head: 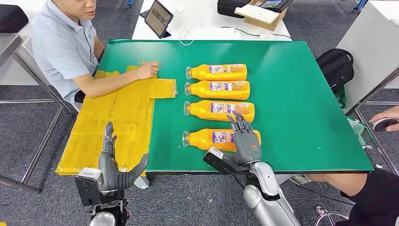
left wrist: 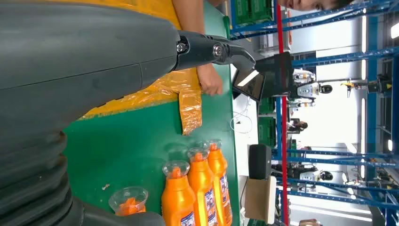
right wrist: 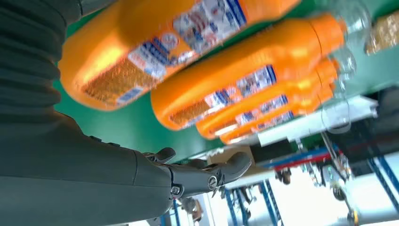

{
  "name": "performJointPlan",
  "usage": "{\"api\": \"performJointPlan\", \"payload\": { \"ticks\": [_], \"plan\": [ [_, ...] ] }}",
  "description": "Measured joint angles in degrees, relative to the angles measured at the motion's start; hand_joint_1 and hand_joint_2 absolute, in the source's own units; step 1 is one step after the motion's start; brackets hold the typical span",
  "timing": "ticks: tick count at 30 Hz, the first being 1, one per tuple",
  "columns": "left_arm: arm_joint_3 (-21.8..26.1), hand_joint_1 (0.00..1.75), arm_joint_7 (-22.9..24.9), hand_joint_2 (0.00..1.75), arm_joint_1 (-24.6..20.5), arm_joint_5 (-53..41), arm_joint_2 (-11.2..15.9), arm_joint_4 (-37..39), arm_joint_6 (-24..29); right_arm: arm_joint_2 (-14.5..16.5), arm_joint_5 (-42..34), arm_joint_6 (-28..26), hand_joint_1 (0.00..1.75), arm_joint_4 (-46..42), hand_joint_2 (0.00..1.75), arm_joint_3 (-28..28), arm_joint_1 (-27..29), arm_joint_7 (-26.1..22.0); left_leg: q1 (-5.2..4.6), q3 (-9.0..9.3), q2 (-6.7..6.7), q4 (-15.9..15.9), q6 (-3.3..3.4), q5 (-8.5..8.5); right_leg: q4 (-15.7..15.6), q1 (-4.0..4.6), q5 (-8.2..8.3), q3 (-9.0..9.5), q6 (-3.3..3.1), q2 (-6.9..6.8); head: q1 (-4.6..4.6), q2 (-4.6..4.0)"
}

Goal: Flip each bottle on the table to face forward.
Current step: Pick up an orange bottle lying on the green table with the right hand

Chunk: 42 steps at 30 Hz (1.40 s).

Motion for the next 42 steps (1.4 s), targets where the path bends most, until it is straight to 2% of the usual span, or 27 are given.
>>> {"api": "performJointPlan", "payload": {
  "ticks": [7,15,19,22,26,37,42],
  "plan": [
    [0.0,0.00,0.4,1.75,0.0,-0.6,0.0,0.1,-0.2,-1.0,2.7,2.2,0.00,1.7,1.75,1.5,-0.4,3.5,0.00,-0.01,0.00,0.0,0.00,-0.01,0.0,0.00,0.00,-0.02,0.00,0.00,0.01,0.00],
    [0.1,0.00,0.8,1.75,0.0,-1.0,0.0,0.1,0.1,-2.5,4.4,3.8,0.00,2.4,1.75,2.4,-0.3,5.4,0.00,-0.01,0.01,0.0,0.00,-0.01,0.0,0.00,0.00,-0.02,0.00,0.00,0.01,0.00],
    [0.2,0.00,1.0,1.75,0.1,-1.4,0.0,0.1,0.2,-3.8,10.6,3.5,0.00,2.5,1.75,2.9,-0.3,9.5,0.00,-0.01,0.00,0.0,0.00,-0.01,0.0,0.00,0.00,-0.01,0.00,0.00,0.02,0.00],
    [0.3,0.00,1.1,1.75,0.1,-1.6,0.0,0.1,0.2,-4.6,13.3,3.4,0.00,2.6,1.75,3.0,-0.4,10.8,-0.01,-0.02,0.01,0.0,0.00,-0.01,0.0,0.00,0.00,-0.01,0.00,0.01,0.02,0.00],
    [0.6,0.00,1.1,1.75,0.1,-1.6,-0.1,0.1,-0.1,-5.1,14.6,3.5,0.00,4.0,1.75,3.1,-1.5,11.0,-0.01,-0.02,0.01,0.0,0.00,-0.01,0.0,0.00,0.00,-0.01,0.00,0.01,0.01,0.00],
    [0.7,0.00,1.1,1.75,-1.2,-1.6,-0.5,1.2,-1.0,-4.3,12.9,2.6,0.00,15.3,1.75,3.1,-7.7,9.0,-0.01,0.00,0.02,0.0,0.00,0.01,0.0,0.00,0.01,0.00,0.01,0.01,0.01,0.00],
    [0.4,0.00,1.1,1.75,-1.6,-1.4,-0.5,1.9,-1.1,-3.2,10.0,1.2,0.00,20.2,1.75,3.1,-10.4,5.6,0.00,0.01,0.02,0.0,0.00,0.01,0.0,0.00,0.01,0.00,0.01,0.02,0.01,0.00]
  ]
}}
